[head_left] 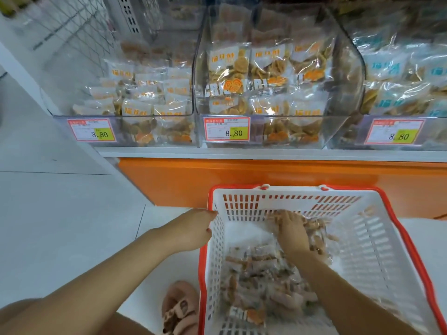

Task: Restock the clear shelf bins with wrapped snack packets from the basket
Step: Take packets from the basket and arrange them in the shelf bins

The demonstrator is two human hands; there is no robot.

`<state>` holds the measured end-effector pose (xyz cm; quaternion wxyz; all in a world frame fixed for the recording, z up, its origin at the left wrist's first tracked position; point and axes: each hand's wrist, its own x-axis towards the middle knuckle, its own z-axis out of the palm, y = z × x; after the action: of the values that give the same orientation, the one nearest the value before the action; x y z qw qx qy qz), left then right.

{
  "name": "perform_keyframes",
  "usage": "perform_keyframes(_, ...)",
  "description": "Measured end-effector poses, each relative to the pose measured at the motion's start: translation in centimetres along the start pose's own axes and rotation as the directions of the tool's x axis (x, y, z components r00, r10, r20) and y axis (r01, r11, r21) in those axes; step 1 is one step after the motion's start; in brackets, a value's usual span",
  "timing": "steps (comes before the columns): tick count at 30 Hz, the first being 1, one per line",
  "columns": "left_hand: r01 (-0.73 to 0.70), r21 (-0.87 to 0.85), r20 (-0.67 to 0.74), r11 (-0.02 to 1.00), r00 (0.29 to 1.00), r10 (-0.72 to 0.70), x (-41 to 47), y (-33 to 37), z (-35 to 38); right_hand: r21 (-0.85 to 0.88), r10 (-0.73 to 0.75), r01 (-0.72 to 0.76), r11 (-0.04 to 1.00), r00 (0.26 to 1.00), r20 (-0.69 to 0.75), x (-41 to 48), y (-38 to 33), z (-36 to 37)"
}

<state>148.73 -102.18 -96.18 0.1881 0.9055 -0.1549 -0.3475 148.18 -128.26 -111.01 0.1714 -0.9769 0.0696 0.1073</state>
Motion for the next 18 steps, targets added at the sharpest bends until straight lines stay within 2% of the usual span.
perform_keyframes(2, 0.050, 0.063, 0.025, 0.997, 0.998, -0.051, 0.7, 0.2, 0.1, -0.162, -0.095, 0.095, 0.982, 0.995, 0.011, 0.4, 0.9, 0.3)
perform_keyframes(5, 0.084, 0.081, 0.044, 0.993, 0.995, -0.088, 1.3, 0.5, -0.2, -0.372, -0.144, 0.169, 0.913, 0.985, 0.093, 1.4, 0.9, -0.6)
perform_keyframes(9, 0.079, 0.064, 0.008, 0.995, 0.997, -0.080, 1.4, 1.0, -0.7, -0.430, -0.149, 0.211, 0.878, 0.973, 0.174, 1.9, 0.9, -1.3)
perform_keyframes(13, 0.129, 0.022, -0.033, 0.991, 0.991, -0.128, 1.3, 2.0, -1.1, -0.293, -0.133, 0.173, 0.940, 0.979, 0.153, 1.1, -0.1, -2.8)
perform_keyframes(15, 0.149, -0.039, -0.034, 0.988, 0.988, -0.151, 1.2, 2.5, -1.2, -0.201, -0.152, 0.166, 0.966, 0.985, 0.085, 0.4, -1.2, -4.2)
perform_keyframes(17, 0.160, -0.222, -0.024, 0.962, 0.985, -0.170, 0.9, 3.6, -1.5, -0.057, -0.158, 0.159, 0.986, 0.987, 0.030, -0.6, -2.3, -6.4)
perform_keyframes(18, 0.187, -0.355, 0.006, 0.916, 0.980, -0.198, 0.7, 4.1, -1.6, 0.021, -0.172, 0.172, 0.985, 0.985, 0.019, -1.1, -2.9, -7.7)
